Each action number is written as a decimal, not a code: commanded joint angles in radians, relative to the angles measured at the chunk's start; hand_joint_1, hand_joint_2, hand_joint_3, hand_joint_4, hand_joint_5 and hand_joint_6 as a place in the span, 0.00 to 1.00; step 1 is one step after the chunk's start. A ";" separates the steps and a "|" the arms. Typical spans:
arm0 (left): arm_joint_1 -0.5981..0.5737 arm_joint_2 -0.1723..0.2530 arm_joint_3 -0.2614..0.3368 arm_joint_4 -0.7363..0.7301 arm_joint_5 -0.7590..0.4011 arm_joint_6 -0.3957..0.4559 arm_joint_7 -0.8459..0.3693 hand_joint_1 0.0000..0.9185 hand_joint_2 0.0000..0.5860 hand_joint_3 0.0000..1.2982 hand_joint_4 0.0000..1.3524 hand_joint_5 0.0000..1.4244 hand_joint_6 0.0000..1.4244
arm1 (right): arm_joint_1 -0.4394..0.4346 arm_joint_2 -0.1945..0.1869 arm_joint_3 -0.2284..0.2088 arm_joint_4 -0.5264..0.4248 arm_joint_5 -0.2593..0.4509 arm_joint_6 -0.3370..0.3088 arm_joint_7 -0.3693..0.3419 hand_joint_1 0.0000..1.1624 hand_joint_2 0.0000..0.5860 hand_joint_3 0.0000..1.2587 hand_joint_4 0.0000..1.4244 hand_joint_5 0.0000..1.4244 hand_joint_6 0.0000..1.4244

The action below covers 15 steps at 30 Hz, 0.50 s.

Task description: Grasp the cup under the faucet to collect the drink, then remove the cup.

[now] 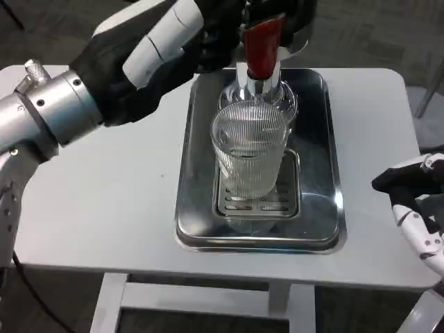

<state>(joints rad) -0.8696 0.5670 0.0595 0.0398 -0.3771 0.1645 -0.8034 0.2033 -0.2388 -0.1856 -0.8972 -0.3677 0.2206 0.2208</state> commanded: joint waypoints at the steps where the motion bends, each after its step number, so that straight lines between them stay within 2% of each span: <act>1: 0.034 0.024 -0.035 0.008 0.048 -0.030 -0.048 0.00 0.13 0.11 0.07 0.12 0.16 | 0.020 -0.001 -0.009 -0.014 0.011 -0.011 -0.005 0.56 0.85 0.49 0.35 0.35 0.40; 15: 0.057 0.063 -0.080 0.037 0.153 -0.161 -0.066 0.00 0.12 0.11 0.06 0.11 0.15 | 0.022 0.000 -0.005 -0.019 0.012 -0.004 -0.004 0.56 0.85 0.49 0.35 0.36 0.40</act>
<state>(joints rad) -0.8618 0.6004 0.0171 0.0523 -0.2676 0.0053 -0.8162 0.2101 -0.2398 -0.1893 -0.9010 -0.3610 0.2206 0.2208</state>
